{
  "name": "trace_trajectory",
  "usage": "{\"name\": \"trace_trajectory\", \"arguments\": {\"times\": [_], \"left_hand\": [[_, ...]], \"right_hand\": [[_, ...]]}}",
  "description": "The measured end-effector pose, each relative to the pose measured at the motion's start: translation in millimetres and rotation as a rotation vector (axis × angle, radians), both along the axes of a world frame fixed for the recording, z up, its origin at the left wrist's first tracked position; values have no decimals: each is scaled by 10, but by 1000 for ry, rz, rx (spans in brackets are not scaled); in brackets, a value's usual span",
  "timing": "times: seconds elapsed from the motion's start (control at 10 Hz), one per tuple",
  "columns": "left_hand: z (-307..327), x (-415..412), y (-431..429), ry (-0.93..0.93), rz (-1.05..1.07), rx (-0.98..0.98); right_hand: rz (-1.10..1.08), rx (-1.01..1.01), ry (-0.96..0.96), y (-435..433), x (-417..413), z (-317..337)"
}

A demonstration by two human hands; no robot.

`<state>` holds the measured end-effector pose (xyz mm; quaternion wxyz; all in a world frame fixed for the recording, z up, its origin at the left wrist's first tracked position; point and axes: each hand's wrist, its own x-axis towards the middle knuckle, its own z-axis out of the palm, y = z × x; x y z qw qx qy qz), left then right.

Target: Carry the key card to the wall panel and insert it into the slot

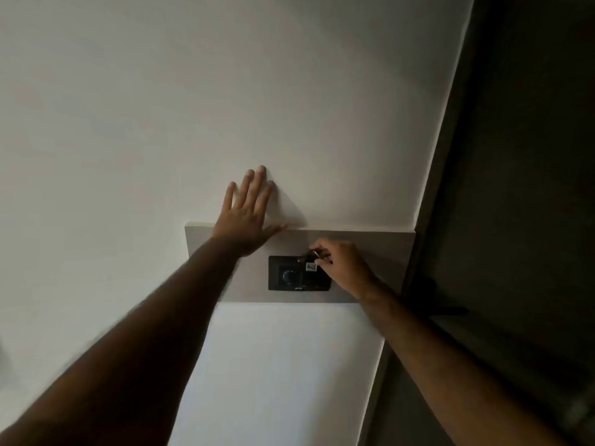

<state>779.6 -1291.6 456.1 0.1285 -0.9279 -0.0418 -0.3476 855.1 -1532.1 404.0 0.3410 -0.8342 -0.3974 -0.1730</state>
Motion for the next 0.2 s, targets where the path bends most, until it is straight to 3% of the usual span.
{"name": "trace_trajectory", "arguments": {"times": [0.2], "left_hand": [[4,-14,-7,14,-24,-22]], "right_hand": [[28,-86,-35,-75,-129,135]]}}
